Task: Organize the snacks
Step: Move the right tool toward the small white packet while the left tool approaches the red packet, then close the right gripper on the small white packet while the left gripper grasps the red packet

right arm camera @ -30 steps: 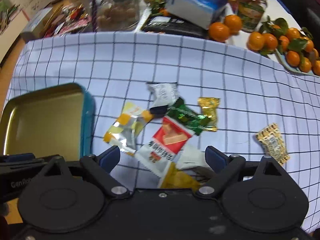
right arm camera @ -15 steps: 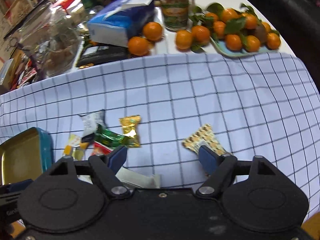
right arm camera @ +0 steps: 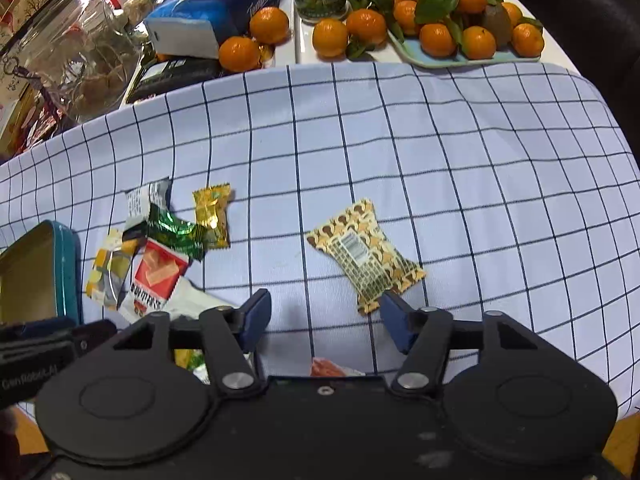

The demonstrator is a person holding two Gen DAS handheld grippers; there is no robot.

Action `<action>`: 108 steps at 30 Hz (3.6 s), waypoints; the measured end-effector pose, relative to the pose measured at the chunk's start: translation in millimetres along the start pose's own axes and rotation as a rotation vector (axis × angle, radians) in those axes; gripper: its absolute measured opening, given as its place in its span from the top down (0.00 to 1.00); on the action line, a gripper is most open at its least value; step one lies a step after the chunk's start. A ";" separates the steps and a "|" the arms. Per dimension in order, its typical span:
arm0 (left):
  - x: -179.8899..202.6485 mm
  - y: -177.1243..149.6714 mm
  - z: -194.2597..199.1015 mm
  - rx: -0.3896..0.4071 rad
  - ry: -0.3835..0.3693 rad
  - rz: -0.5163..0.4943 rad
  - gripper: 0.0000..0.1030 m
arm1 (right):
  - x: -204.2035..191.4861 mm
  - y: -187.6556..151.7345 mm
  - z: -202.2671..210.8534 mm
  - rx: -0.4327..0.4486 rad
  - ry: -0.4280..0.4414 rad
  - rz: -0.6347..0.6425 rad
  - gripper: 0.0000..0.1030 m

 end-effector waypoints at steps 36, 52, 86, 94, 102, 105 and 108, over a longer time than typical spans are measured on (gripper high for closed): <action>53.3 -6.9 -39.7 -0.083 -0.019 -0.106 0.47 | 23.7 -17.7 0.5 -0.052 0.024 0.000 0.45; 42.5 -6.5 -30.4 -0.087 -0.055 -0.073 0.47 | 2.4 -39.1 -17.4 -0.158 0.035 0.094 0.45; 17.0 35.4 -30.0 0.023 0.039 -0.053 0.47 | 10.2 -21.1 2.3 0.003 0.001 0.091 0.71; 29.3 29.8 -52.8 -0.021 0.086 -0.120 0.47 | 13.6 -23.4 5.8 -0.005 0.024 0.078 0.70; 48.5 28.2 -56.3 -0.032 0.050 -0.171 0.47 | 19.1 -24.1 9.2 -0.007 0.039 0.055 0.70; 47.6 30.4 -60.1 -0.033 0.055 -0.157 0.46 | 21.2 -23.4 9.0 -0.009 0.043 0.043 0.70; 41.6 34.5 -60.7 -0.042 0.035 -0.110 0.47 | 22.7 -22.2 9.2 -0.011 0.049 0.031 0.70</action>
Point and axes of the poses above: each gripper's, at about its wrist camera, not at the fingertips, and z roughly against the way its jaws point, x to its right, y to its top, the point moved 2 cm from there along -z, roughly the way its jaws point
